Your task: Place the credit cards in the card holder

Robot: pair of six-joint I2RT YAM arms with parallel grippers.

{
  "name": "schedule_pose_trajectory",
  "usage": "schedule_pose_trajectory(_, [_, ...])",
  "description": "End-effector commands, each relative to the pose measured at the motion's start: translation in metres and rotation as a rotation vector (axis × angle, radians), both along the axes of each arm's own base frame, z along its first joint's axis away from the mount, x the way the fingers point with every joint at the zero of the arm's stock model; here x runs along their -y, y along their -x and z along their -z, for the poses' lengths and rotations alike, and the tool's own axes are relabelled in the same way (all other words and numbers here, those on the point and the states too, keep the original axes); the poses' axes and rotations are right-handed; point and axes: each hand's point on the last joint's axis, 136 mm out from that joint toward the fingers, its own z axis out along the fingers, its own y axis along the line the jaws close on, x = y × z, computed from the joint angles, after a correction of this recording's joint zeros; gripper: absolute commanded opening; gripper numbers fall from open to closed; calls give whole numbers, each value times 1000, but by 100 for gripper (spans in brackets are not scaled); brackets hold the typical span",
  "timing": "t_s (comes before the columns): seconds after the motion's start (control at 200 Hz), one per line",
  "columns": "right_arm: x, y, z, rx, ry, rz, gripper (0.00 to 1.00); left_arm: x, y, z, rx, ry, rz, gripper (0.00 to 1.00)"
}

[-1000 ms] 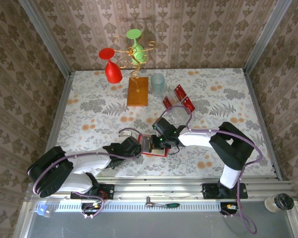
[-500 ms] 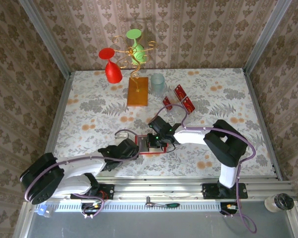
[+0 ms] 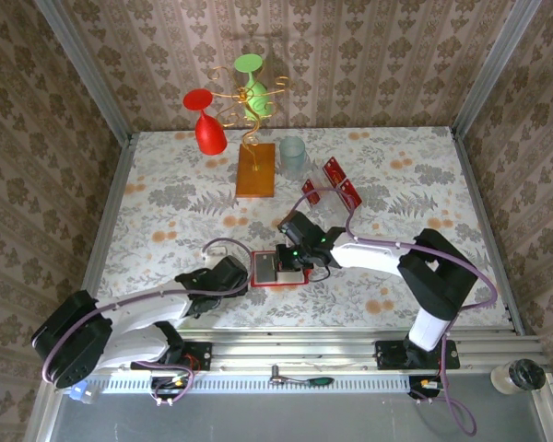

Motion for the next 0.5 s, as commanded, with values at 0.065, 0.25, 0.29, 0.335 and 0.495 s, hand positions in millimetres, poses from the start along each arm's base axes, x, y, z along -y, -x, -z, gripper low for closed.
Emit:
schedule_pose_trajectory(0.065, [8, 8, 23, -27, 68, -11, 0, 6, -3, 1, -20, -16, 26, 100])
schedule_pose_trajectory(0.25, [4, 10, 32, -43, 68, -21, 0, 11, -5, 4, -31, -23, 42, 100])
schedule_pose_trajectory(0.29, [3, 9, 33, -46, 69, -22, 0, 11, -5, 5, -33, -24, 43, 100])
schedule_pose_trajectory(0.335, [2, 10, 35, -50, 70, -24, 0, 12, -5, 5, -34, -24, 46, 100])
schedule_pose_trajectory(0.495, [-1, 14, 42, -65, 73, -36, 0, 13, -5, 7, -39, -26, 51, 100])
